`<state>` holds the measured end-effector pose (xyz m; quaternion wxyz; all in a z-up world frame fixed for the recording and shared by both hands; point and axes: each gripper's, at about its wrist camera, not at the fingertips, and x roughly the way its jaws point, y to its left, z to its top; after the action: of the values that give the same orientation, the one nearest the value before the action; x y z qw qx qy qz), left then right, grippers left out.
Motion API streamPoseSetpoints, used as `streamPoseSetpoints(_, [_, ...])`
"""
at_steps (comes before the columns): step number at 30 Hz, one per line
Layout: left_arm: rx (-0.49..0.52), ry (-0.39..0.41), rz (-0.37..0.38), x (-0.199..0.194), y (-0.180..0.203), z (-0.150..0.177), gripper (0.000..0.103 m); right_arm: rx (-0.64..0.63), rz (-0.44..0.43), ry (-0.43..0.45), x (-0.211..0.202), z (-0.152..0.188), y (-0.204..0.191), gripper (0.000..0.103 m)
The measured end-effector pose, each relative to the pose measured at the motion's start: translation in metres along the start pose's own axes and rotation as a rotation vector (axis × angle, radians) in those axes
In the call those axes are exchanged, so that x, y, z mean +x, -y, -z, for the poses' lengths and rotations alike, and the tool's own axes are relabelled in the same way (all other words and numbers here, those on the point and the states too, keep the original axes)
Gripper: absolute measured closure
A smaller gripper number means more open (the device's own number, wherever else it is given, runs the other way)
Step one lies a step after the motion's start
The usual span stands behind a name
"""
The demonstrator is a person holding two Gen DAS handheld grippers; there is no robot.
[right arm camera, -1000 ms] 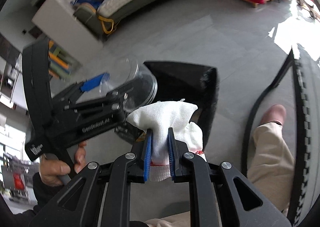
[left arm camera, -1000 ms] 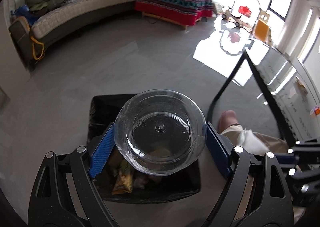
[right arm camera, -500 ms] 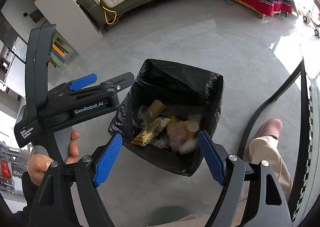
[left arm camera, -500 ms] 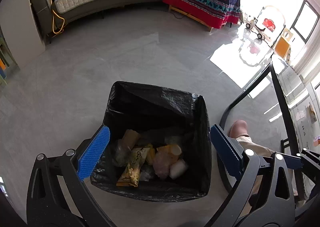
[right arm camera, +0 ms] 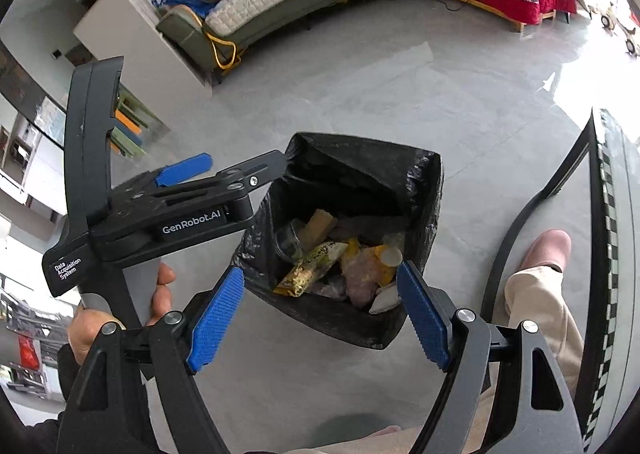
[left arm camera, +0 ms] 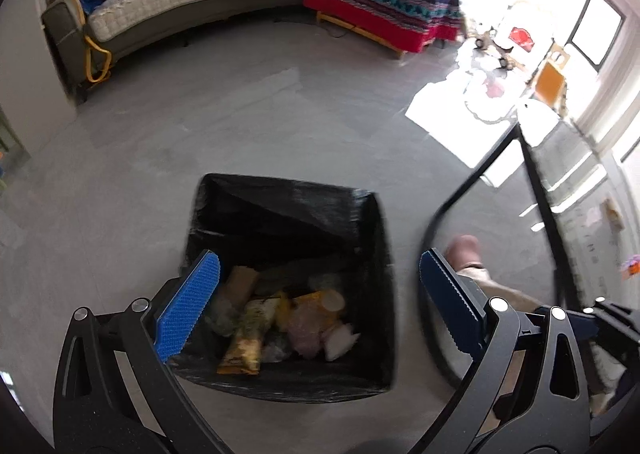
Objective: Collect trash
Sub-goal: 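Carry bowl and cloth over the black bin and open both tools, then grasp the white medicine box with the left tool while the right tool grasps the pink toy cube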
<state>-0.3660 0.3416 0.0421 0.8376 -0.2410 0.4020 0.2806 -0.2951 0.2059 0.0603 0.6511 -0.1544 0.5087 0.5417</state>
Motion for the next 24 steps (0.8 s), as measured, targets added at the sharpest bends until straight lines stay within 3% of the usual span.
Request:
streamPoseSetpoints(6, [0.107, 0.024, 0.069, -0.007, 0.065, -0.017, 0.006, 0.089, 0.000, 0.086, -0.040, 0.006, 0.044, 0.023])
streamPoseSetpoints(24, [0.470, -0.030, 0.302, 0.029, 0.313, -0.040, 0.006, 0.473, 0.206, 0.306, -0.176, 0.061, 0.248, 0.023])
